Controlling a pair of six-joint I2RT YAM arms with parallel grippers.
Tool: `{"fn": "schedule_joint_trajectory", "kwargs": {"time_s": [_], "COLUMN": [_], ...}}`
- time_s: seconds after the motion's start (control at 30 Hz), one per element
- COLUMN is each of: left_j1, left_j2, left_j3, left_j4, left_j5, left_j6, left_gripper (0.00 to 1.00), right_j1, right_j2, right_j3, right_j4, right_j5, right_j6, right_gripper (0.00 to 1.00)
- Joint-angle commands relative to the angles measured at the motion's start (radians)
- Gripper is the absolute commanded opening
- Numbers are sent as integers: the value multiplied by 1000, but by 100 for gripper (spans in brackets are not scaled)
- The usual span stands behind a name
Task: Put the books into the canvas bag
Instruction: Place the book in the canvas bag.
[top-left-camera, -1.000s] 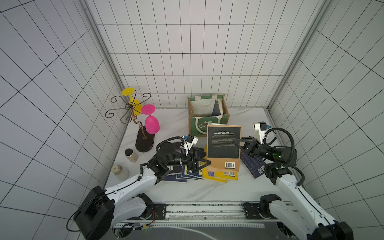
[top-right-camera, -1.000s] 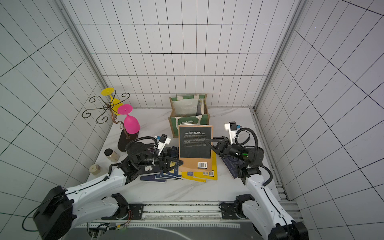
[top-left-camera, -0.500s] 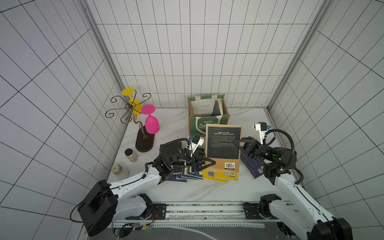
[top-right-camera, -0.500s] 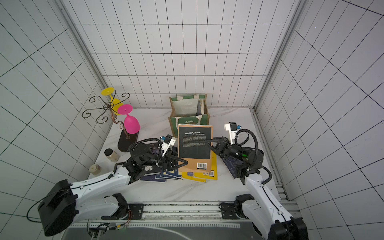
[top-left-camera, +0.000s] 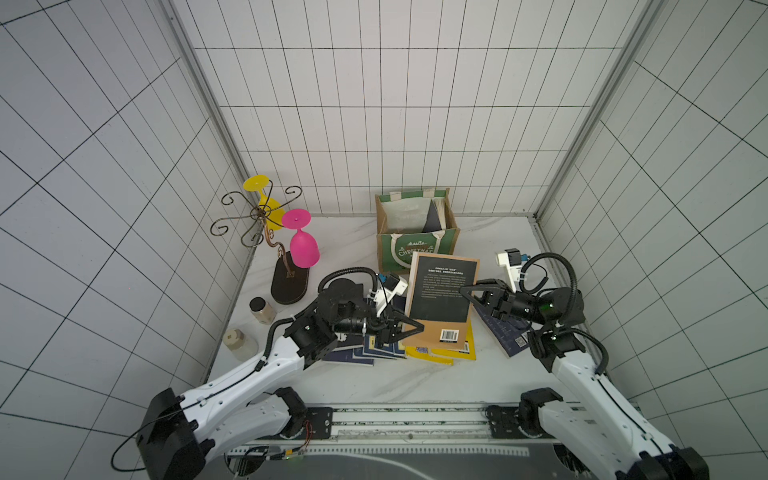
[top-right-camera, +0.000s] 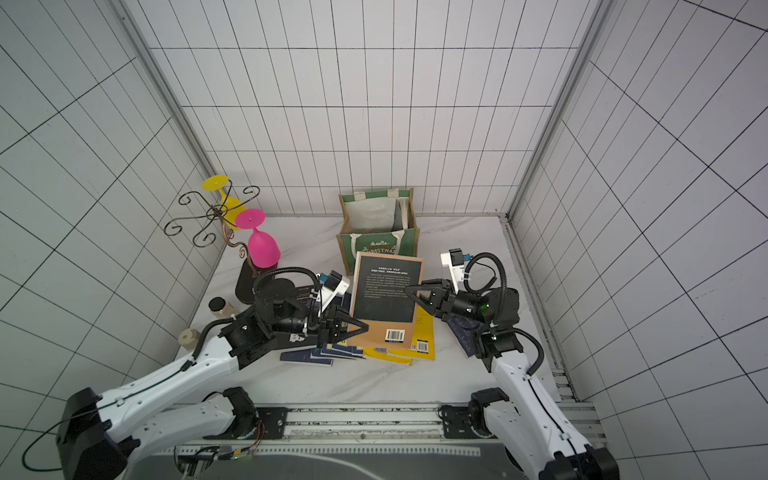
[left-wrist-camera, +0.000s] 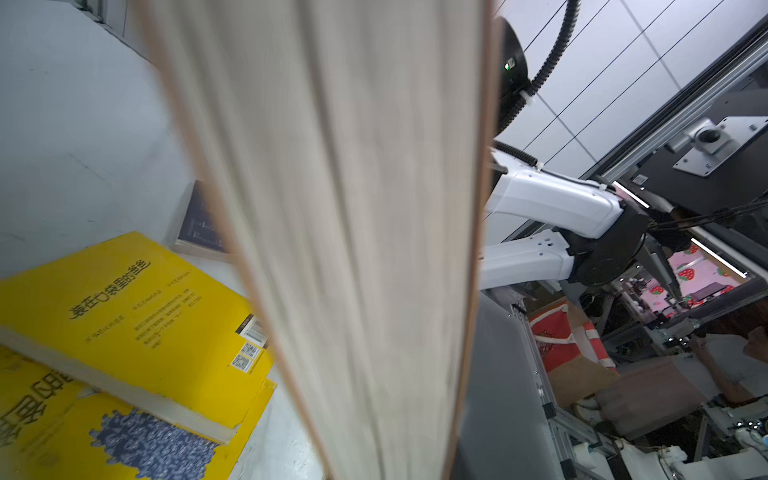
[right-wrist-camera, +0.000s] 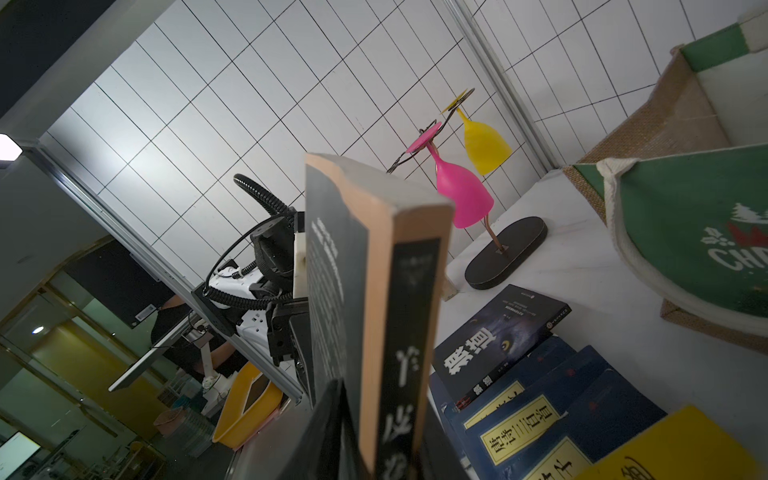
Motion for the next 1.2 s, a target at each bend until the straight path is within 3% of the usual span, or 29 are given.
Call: {"fn": "schedule_joint_trajectory", "kwargs": {"time_s": [0.0, 0.13, 0.23, 0.43, 0.67, 0.83, 0.97, 1.03, 1.1, 1.17], "left_j1": [6, 8, 8, 7, 8, 9, 10, 16, 25, 38], "left_j2": [10, 45, 67, 81, 83, 74, 83, 83, 77, 66], "left_j3": [87, 146, 182, 187, 162, 151, 153, 155, 153, 150], "left_j4": [-266, -449, -545, -575, -547, -538, -538, -538, -535, -532], "left_j5": [-9, -54, -72, -104, -89, -94, -95, -100, -112, -129], "left_j6": [205, 341, 414, 449, 439, 433, 431, 427, 419, 412], "left_gripper": [0, 0, 0, 0, 0, 0, 0, 14, 38, 54], "right_j1": [1, 3, 21, 49, 90, 140, 159, 160, 160, 160], "right_j2": [-22, -18, -23, -48, -47, 2, 39, 57, 72, 84], "right_j3": [136, 182, 223, 274, 356, 474, 551, 571, 594, 621], "right_j4": [-119, -232, -410, -668, -1077, -1363, -1447, -1452, -1442, -1415], "right_j5": [-131, -188, -185, -174, -84, 62, 140, 157, 183, 205], "right_j6": [-103, -134, -247, -382, -614, -791, -837, -842, -833, -819], "right_gripper": [45, 52, 54, 53, 44, 37, 26, 15, 3, 0]}}
